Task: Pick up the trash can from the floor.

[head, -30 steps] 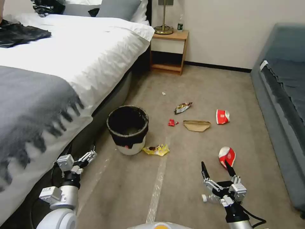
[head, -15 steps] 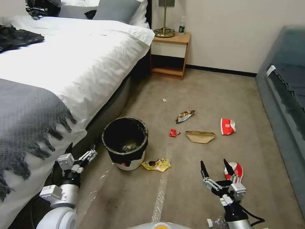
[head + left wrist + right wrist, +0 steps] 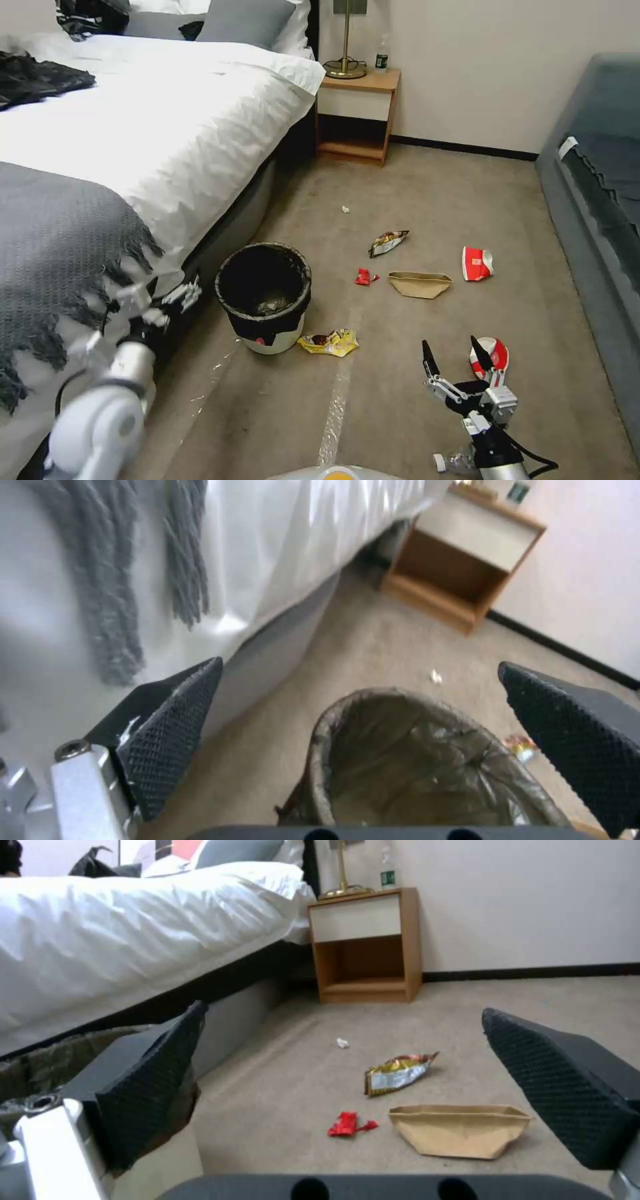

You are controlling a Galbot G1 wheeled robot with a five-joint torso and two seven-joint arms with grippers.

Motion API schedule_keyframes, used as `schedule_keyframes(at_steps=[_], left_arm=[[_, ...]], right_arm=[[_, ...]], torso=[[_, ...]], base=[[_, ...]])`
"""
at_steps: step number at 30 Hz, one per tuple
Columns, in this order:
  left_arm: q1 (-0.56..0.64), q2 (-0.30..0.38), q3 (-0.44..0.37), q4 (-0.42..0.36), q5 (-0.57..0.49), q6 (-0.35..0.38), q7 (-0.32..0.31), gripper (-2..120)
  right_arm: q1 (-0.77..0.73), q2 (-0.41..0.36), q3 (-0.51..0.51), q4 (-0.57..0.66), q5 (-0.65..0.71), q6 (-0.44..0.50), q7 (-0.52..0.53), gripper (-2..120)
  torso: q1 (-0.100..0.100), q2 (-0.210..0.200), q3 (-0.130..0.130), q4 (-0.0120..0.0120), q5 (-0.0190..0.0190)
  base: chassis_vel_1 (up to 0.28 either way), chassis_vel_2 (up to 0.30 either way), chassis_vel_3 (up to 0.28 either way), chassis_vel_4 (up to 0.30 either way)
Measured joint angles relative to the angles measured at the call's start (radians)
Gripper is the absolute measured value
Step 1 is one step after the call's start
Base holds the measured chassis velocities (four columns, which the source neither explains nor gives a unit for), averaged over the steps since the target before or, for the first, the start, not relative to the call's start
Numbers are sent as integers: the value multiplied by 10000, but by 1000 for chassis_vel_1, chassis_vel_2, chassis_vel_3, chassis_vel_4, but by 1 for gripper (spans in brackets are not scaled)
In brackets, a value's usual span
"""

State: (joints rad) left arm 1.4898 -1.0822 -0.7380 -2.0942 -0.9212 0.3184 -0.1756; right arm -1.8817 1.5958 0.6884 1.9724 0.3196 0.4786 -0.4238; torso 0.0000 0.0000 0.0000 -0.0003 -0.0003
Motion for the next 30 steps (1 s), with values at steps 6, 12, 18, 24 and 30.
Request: schedule_keyframes(at_steps=[6, 12, 18, 24, 30], left_arm=[[-569, 761, 188, 763, -1139, 1053, -829, 100], [-860, 644, 392, 1271, -1390, 1124, -976, 100], [-1176, 314, 670, 1703, -1539, 1029, -901, 100], [-1643, 359, 816, 2286, -1832, 1020, -754, 99], [-2136, 552, 1162, 2687, -1800, 1140, -555, 97]], right_arm=[[61, -47, -122, -127, -127, -46, 7, 100], [166, -168, -335, -224, -232, -172, 56, 100], [274, -279, -503, -250, -267, -322, 150, 100], [374, -235, -590, -342, -270, -339, 170, 100], [501, -209, -604, -416, -267, -341, 173, 100]], torso=[[0, 0, 0, 0, 2], [0, 0, 0, 6, 2], [1, -1, 0, 5, 3], [0, 0, 0, 2, 2], [1, 0, 0, 3, 4]], base=[[0, 0, 0, 0], [0, 0, 0, 0], [0, 0, 0, 0], [0, 0, 0, 0], [0, 0, 0, 0]])
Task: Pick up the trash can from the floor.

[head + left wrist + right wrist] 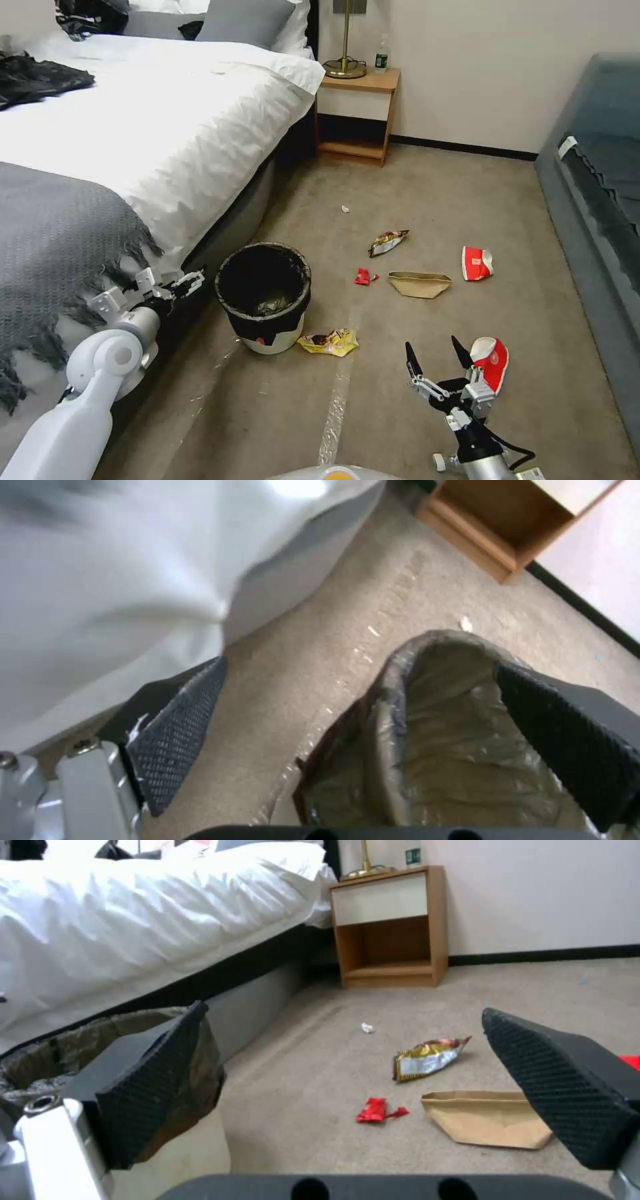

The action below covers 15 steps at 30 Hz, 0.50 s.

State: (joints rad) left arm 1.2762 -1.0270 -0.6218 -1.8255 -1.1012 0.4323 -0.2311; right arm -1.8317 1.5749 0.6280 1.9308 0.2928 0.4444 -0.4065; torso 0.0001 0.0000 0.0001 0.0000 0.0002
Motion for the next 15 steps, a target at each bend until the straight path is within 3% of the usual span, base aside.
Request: schedule_keyframes(at_steps=[7, 15], left_arm=[[-155, 18, 755, 60, 581, 167, 14, 97], [-717, -59, 1579, 707, 1057, 348, -190, 95]], right_arm=[[72, -23, 45, -85, 63, 3, 14, 100], [199, -91, 108, -226, 234, 19, 47, 100]], torso=[[0, 0, 0, 0, 0], [-1, 0, 0, 0, -1]], base=[[0, 0, 0, 0], [0, 0, 0, 0]])
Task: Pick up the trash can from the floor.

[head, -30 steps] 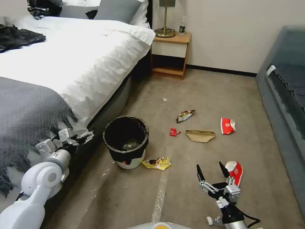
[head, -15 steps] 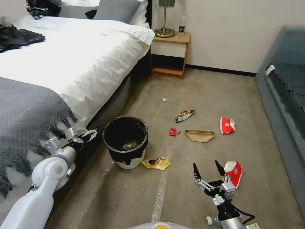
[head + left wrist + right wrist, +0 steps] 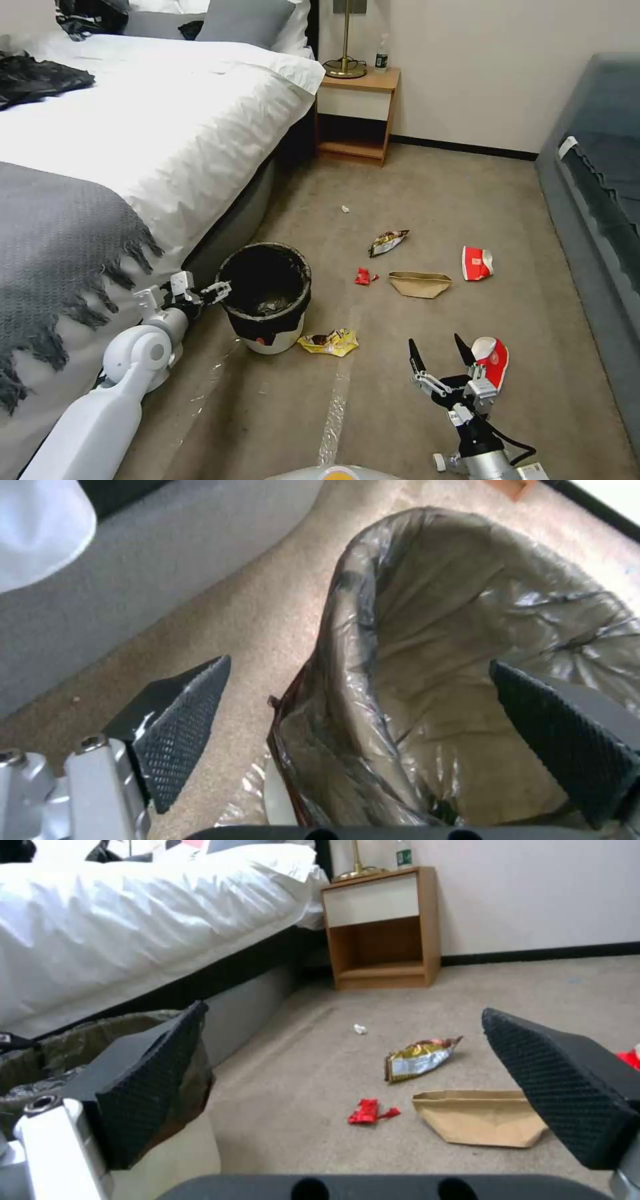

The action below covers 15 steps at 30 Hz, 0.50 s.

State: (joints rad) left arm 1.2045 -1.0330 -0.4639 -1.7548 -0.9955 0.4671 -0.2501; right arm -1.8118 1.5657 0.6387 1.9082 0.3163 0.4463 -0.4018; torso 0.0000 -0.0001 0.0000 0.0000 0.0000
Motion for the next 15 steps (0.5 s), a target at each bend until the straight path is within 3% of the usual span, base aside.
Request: schedule_keyframes(at_steps=[9, 11, 12, 14, 15], left_arm=[[-534, -106, 318, 555, 7, 256, -255, 65], [-534, -106, 318, 555, 7, 256, -255, 65], [-611, -153, 379, 637, 3, 287, -272, 54], [-648, -183, 401, 680, -2, 300, -277, 50], [-679, -206, 420, 723, -6, 306, -277, 41]], right_arm=[[71, -23, 10, -41, 116, 4, 16, 100], [71, -23, 10, -41, 116, 4, 16, 100], [75, -36, 22, -36, 160, -6, 20, 100], [74, -37, 25, -30, 171, -9, 20, 100], [69, -37, 25, -21, 178, -12, 19, 100]], torso=[[0, 1, 0, 0, 0], [0, 1, 0, 0, 0], [1, 0, -1, 0, 0], [0, 0, 0, 0, 0], [1, 0, -1, 0, 0]], base=[[0, 0, 0, 0], [0, 0, 0, 0], [0, 0, 0, 0], [0, 0, 0, 0], [0, 0, 0, 0]])
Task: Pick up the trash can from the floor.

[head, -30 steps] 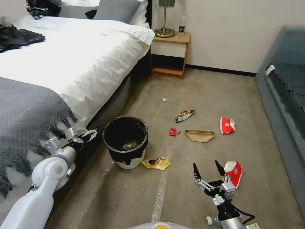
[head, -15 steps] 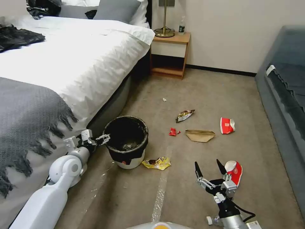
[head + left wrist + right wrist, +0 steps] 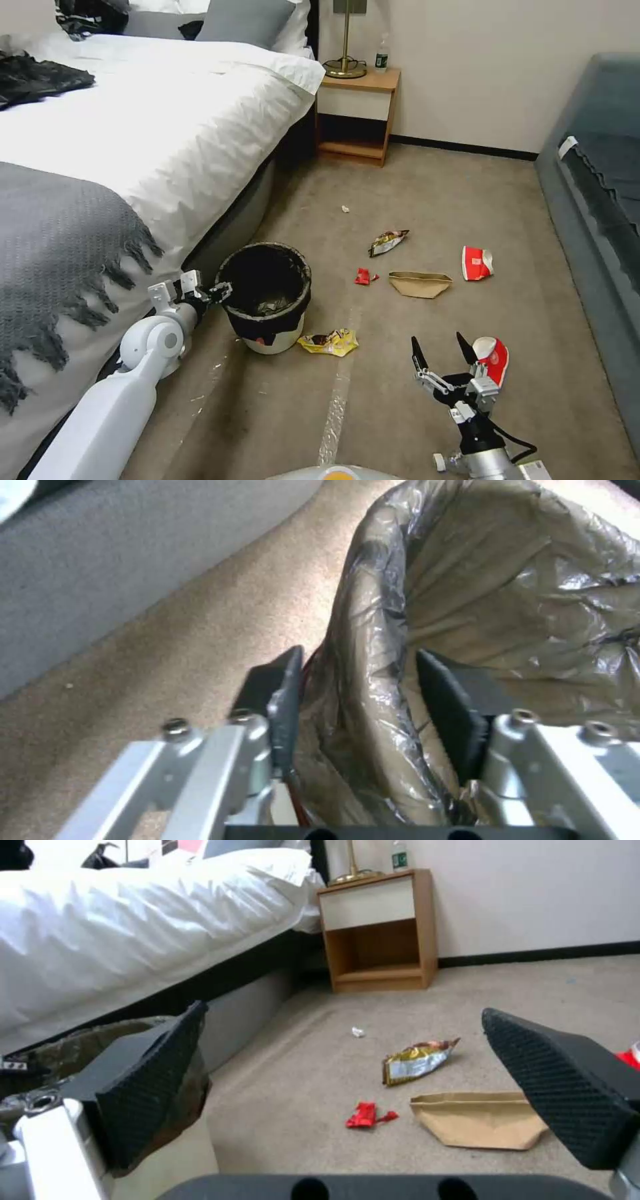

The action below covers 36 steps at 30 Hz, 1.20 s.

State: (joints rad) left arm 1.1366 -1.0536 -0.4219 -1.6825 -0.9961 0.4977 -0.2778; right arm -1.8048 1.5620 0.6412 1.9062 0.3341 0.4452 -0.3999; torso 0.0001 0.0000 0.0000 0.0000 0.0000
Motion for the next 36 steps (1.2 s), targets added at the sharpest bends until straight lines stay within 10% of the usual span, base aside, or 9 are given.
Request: schedule_keyframes(at_steps=[11, 24, 36], left_arm=[[-33, -26, 21, 79, -22, 5, -1, 6], [169, 24, -161, -445, -57, -13, -1, 5], [1331, 390, -1160, -2599, -475, 41, 40, 5]], right_arm=[[-3, 9, -3, 18, 23, -5, -2, 100], [-32, 11, 31, 49, 20, 21, -34, 100], [9, 35, 83, 73, 43, 60, -45, 100]], torso=[[0, 0, 0, 0, 0], [0, 0, 0, 0, -2], [-1, 0, 0, 2, 1]], base=[[0, 0, 0, 0], [0, 0, 0, 0], [0, 0, 0, 0]])
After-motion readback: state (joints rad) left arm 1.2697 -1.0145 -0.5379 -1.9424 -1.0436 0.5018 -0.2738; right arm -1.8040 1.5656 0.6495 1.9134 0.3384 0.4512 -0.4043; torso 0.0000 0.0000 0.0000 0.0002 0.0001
